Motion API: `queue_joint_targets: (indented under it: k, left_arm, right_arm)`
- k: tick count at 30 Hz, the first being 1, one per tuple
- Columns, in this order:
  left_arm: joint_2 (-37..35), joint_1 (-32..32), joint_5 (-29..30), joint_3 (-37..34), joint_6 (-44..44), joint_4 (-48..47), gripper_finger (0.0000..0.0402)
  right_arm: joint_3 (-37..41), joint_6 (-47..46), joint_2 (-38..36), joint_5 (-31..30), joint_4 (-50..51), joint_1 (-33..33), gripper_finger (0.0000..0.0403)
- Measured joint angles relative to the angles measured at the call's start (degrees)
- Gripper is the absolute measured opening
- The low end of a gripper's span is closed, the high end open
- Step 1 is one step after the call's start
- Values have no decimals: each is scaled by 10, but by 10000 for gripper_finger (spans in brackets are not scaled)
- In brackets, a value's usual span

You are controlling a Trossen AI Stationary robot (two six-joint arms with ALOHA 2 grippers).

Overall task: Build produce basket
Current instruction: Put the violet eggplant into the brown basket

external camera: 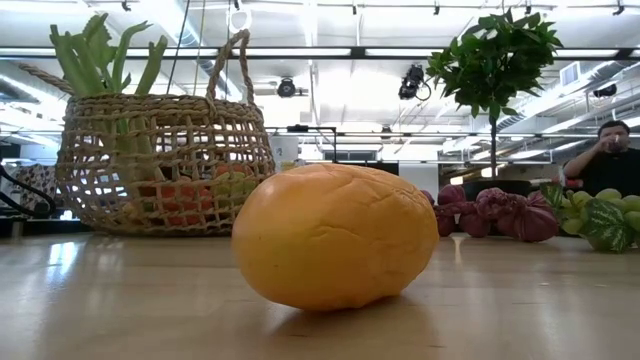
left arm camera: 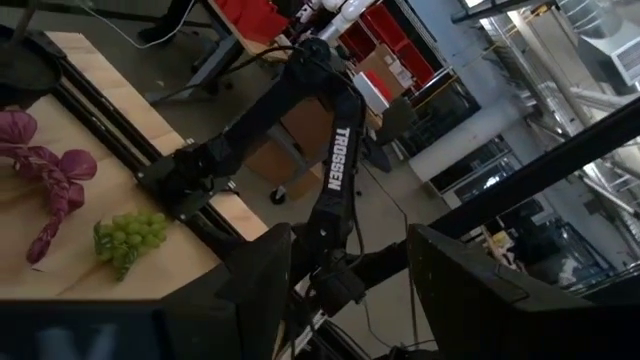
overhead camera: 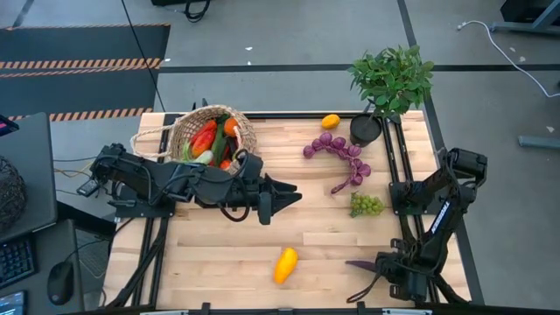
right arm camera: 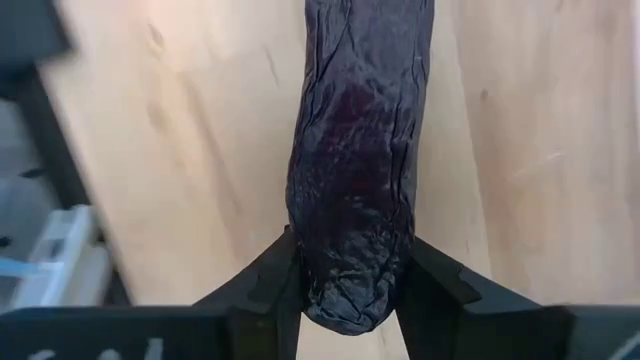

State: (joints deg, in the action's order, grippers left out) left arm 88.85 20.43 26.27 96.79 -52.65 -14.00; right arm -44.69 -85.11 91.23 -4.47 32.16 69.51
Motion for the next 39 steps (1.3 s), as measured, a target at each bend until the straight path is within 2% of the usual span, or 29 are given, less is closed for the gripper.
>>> queue_joint_targets:
  k: [5,10,14,17,22,26,30,34,39]
  left_arm:
    - [-7,0,-2,-1,47,4,206]
    - [-27,0,-1,0,144,5,206]
    - [-39,-6,-2,-1,186,4,208]
    - [-54,-15,-1,0,211,4,208]
    - [-61,-27,-3,-1,254,-1,210]
    - [-64,-39,-9,0,279,-18,237]
    - [-65,-73,-38,0,273,-35,285]
    - [-66,-103,-45,0,260,-59,325]
    - [-57,-131,-45,0,259,-56,345]
  right_arm:
    - [-15,30,-50,-27,40,-27,131]
    - [-53,100,-98,-93,73,-77,131]
    - [-88,137,-134,-174,66,-132,131]
    - [-121,185,-160,-245,32,-180,131]
    - [-172,355,-194,-337,-82,-269,131]
    - [-204,459,-202,-345,-171,-351,131]
    - [-223,533,-199,-314,-210,-421,131]
    - [-228,554,-196,-285,-242,-482,131]
    - [-228,554,-196,-269,-277,-532,131]
